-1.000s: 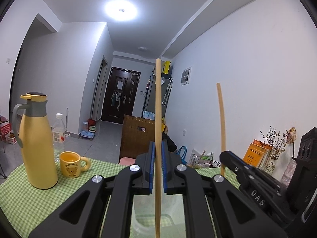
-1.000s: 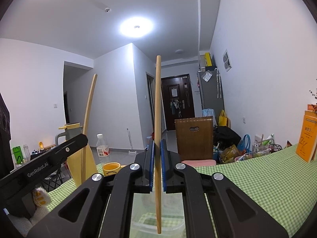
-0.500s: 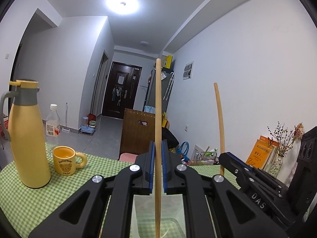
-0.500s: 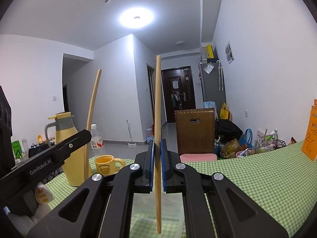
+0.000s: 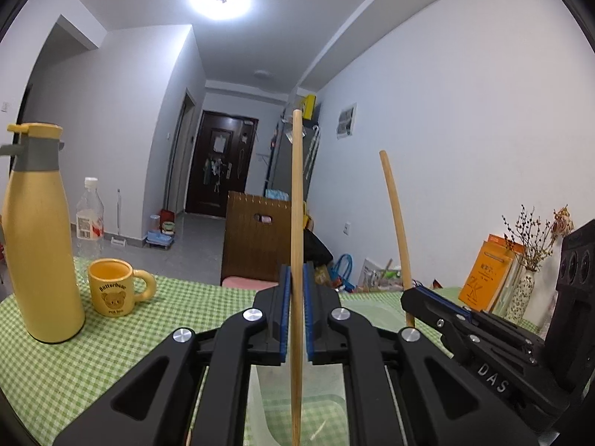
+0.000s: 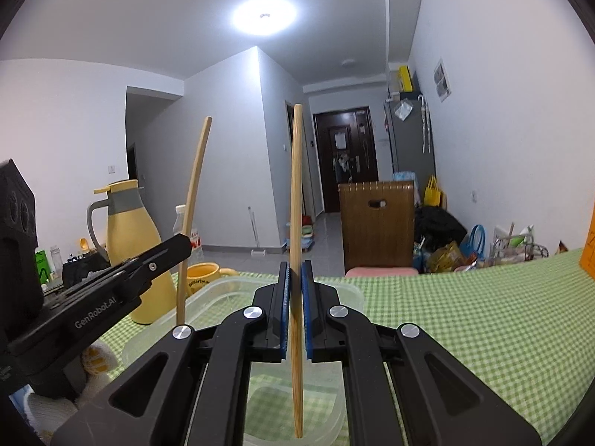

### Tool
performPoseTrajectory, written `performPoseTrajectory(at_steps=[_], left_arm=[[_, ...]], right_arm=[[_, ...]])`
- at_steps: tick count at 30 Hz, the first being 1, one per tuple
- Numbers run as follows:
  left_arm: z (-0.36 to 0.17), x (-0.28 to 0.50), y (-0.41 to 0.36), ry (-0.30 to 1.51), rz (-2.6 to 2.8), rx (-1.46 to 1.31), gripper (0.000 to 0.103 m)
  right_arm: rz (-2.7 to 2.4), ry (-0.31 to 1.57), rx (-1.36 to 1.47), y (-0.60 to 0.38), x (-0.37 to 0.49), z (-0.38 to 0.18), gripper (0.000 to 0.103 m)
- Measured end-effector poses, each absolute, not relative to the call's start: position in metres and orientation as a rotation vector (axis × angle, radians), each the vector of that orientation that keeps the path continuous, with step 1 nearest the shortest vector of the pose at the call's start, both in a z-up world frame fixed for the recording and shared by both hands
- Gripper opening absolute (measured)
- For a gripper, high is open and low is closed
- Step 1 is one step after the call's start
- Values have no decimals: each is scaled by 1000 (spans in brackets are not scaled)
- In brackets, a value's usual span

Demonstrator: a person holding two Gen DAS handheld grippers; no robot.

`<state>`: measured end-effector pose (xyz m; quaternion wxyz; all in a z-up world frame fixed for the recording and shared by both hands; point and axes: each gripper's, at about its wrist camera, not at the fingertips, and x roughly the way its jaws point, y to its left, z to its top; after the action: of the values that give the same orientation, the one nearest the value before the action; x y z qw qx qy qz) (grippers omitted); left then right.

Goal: Organize utensils
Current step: 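Carry both upright chopsticks over the clear plastic container with both tools, then open both tools to drop the chopsticks into the container, then withdraw both tools from the container back over the table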

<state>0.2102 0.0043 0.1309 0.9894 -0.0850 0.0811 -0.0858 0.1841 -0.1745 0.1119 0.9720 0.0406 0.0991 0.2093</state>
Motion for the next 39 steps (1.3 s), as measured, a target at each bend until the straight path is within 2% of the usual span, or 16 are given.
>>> performPoseTrajectory(at_steps=[9,10,11,13,14,15,17,19,20,21,24,39], left_arm=[[123,219,8,240,-201,-181,4],[124,218,8,246,-203,-180,7],[126,218,8,250,-200,-176,12],[131,215,10,252,-187,-174,47],[134,214,11,254,-180,-176,53],[136,212,12,257,-174,-176,59],[143,211,14,275,-152,-170,67],[149,211,18,309,-118,-170,91],[151,211,20,322,-109,-170,95],[153,212,21,340,-92,-166,97],[153,217,21,407,-64,-142,96],[164,204,17,455,-72,-161,96]], right_arm=[[420,357,69,-172,194,113,7],[421,383,73,-173,197,113,7],[416,396,82,-176,198,112,8],[413,427,115,-183,200,113,26],[413,431,134,-188,200,115,42],[397,433,138,-190,199,117,53],[367,438,148,-197,198,122,55],[370,453,183,-205,197,127,70],[366,460,193,-208,195,130,79],[362,463,192,-209,194,132,87],[327,486,172,-209,193,137,95],[313,462,110,-206,175,159,95]])
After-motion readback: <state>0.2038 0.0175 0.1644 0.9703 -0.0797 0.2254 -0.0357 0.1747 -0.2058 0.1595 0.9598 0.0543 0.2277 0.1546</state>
